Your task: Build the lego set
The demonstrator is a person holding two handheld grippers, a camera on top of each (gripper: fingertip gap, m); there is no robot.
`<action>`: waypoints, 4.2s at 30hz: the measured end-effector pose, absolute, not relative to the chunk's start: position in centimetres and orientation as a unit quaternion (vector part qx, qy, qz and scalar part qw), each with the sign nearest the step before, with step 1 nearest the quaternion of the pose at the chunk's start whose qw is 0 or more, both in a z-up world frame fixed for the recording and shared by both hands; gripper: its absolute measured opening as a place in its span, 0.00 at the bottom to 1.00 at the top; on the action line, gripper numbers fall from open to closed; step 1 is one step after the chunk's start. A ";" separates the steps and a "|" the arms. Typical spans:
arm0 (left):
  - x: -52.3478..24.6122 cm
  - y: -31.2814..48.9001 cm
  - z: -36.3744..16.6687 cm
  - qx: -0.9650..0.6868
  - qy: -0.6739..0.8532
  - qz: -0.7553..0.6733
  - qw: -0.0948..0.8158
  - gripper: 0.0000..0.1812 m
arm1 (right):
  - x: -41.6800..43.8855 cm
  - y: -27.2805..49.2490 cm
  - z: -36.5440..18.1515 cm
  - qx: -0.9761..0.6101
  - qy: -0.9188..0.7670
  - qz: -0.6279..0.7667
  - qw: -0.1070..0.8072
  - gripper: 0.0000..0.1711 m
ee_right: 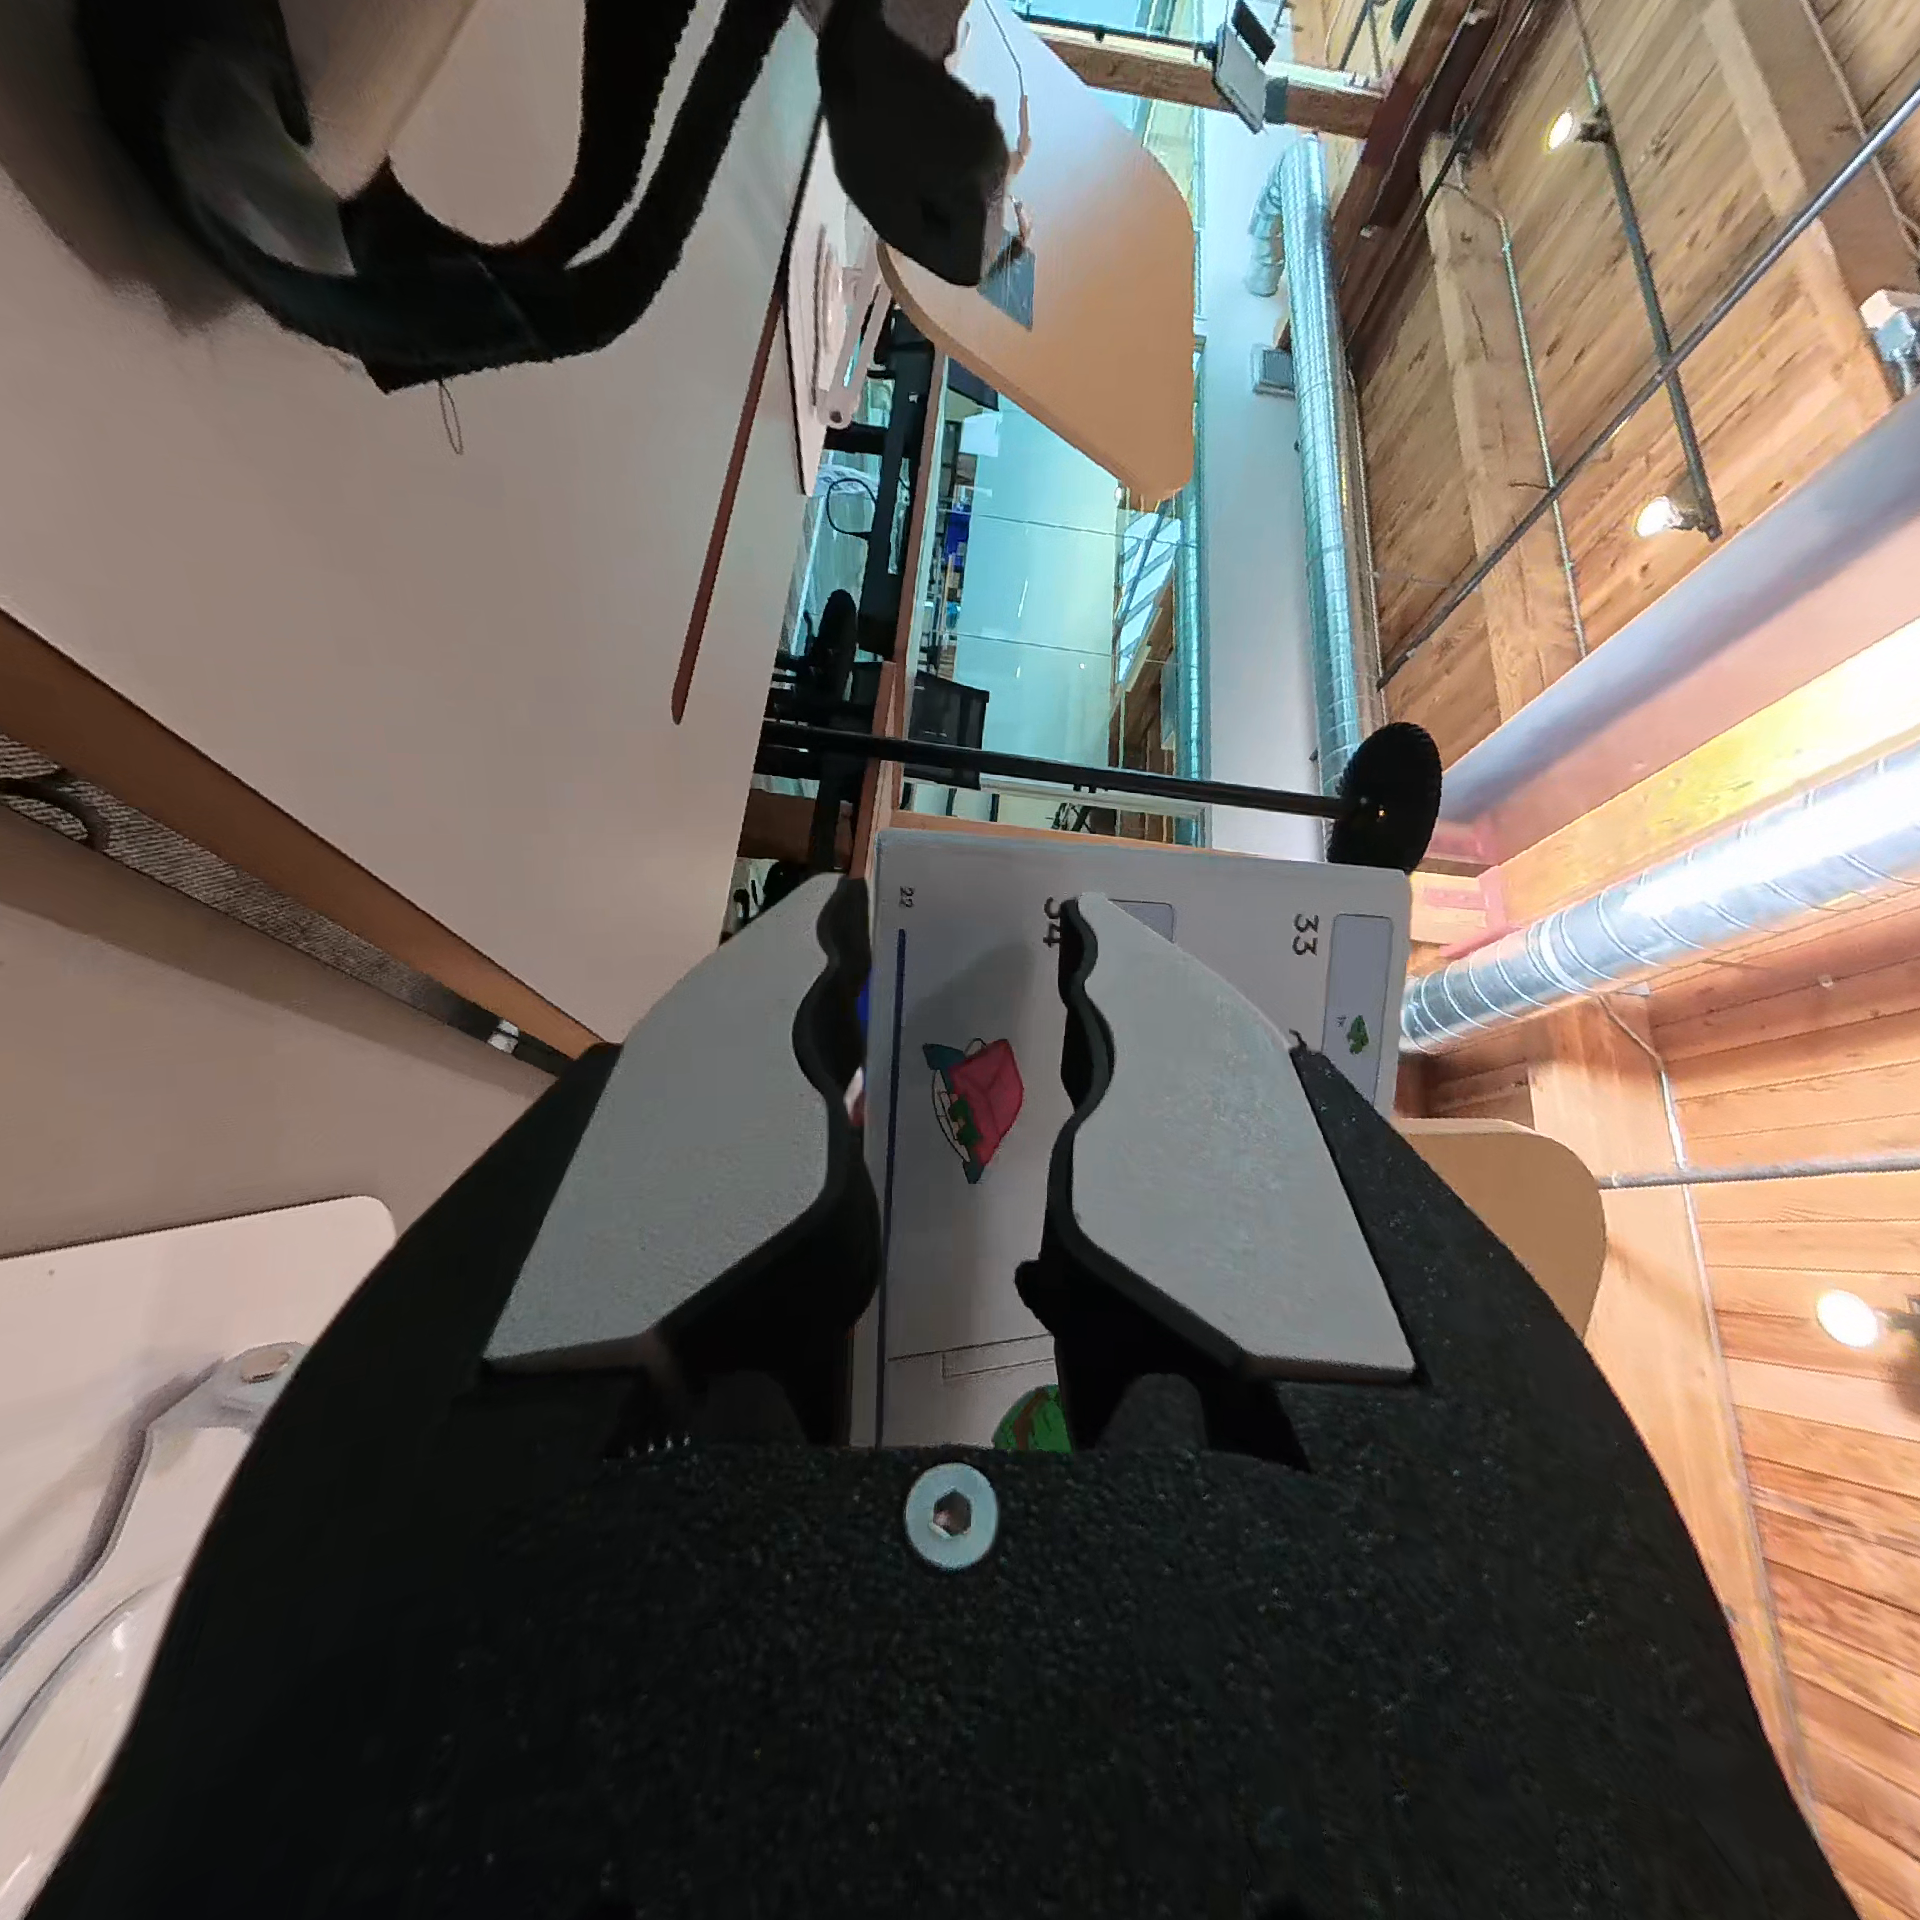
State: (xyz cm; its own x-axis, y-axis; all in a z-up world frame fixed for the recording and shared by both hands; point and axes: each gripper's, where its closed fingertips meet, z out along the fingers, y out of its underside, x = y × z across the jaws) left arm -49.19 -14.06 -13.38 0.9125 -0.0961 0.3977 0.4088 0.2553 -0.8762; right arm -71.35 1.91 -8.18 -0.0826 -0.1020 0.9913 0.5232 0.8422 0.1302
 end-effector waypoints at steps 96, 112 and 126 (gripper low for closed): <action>-48.2 -12.8 -14.9 -0.638 -0.117 -0.174 0.741 0.00 | -68.7 0.8 -11.4 -0.146 -0.786 -0.171 0.577 0.17; -48.1 -12.8 -14.9 -0.638 -0.116 -0.175 0.740 0.00 | -67.4 1.3 -10.9 -0.107 -0.768 -0.236 0.585 0.17; -48.1 -12.8 -14.9 -0.639 -0.116 -0.174 0.740 0.00 | -67.2 2.1 -10.9 -0.122 -0.774 -0.250 0.569 0.15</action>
State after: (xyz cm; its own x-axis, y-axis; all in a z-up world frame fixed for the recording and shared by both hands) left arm -48.13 -12.78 -14.94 0.9127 -0.1099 0.3935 0.4054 0.1227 -0.9059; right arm -67.17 2.11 -10.88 -0.3234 -0.0950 0.9415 0.4737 0.8451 0.2480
